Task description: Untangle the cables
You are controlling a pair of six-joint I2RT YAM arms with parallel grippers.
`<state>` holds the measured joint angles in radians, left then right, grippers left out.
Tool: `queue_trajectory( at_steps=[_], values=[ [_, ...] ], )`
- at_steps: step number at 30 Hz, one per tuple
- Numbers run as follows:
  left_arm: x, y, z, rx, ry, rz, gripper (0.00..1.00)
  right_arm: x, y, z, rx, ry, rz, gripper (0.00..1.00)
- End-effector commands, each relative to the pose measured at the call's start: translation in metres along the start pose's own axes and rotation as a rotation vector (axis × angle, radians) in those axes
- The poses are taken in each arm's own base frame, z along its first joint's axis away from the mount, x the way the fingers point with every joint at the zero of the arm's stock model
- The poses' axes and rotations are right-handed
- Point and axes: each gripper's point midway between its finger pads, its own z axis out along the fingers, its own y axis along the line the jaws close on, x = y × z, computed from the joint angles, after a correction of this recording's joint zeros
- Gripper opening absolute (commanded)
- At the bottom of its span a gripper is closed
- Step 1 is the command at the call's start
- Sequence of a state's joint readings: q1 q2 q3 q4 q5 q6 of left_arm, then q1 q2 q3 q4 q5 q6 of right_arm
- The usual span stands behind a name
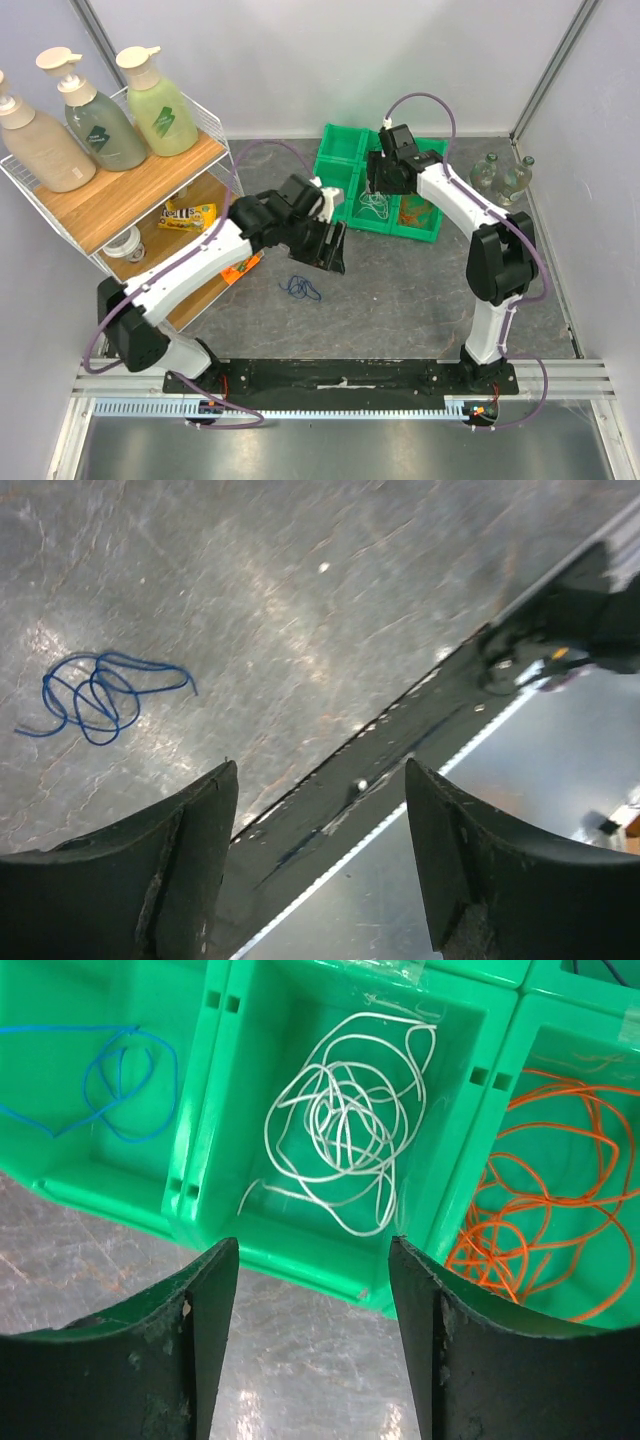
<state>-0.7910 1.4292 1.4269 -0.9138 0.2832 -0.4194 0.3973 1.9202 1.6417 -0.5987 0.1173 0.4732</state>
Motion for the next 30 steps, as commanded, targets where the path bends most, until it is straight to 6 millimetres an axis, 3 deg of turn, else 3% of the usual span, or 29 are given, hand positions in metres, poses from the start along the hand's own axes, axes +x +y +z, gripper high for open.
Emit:
queue_trajectory(
  at_steps=[1, 3, 9, 14, 20, 26, 28, 30],
  values=[
    [0.027, 0.038, 0.039, -0.152, 0.112, 0.080, 0.75, -0.019, 0.004, -0.062, -0.068, -0.080, -0.042, 0.70],
    [0.035, 0.051, 0.055, -0.184, 0.149, 0.077, 0.75, -0.004, 0.001, -0.084, -0.095, -0.078, -0.033, 0.70],
    [0.040, 0.098, 0.081, -0.364, 0.178, 0.020, 0.68, 0.079, -0.031, -0.118, -0.082, -0.013, 0.011, 0.70],
    [0.057, 0.132, 0.095, -0.427, 0.241, -0.089, 0.61, 0.120, -0.051, -0.139, -0.065, -0.008, 0.056, 0.69],
    [0.058, 0.153, 0.105, -0.478, 0.250, -0.093, 0.49, 0.136, -0.055, -0.144, -0.069, 0.004, 0.067, 0.69],
    [0.066, 0.156, 0.115, -0.472, 0.292, -0.095, 0.30, 0.128, -0.051, -0.144, -0.079, -0.002, 0.063, 0.69],
    [0.064, 0.156, 0.113, -0.472, 0.285, -0.092, 0.20, 0.127, -0.050, -0.144, -0.081, -0.003, 0.063, 0.68],
    [0.060, 0.154, 0.109, -0.468, 0.269, -0.082, 0.02, 0.128, -0.047, -0.142, -0.099, 0.009, 0.055, 0.68]
  ],
)
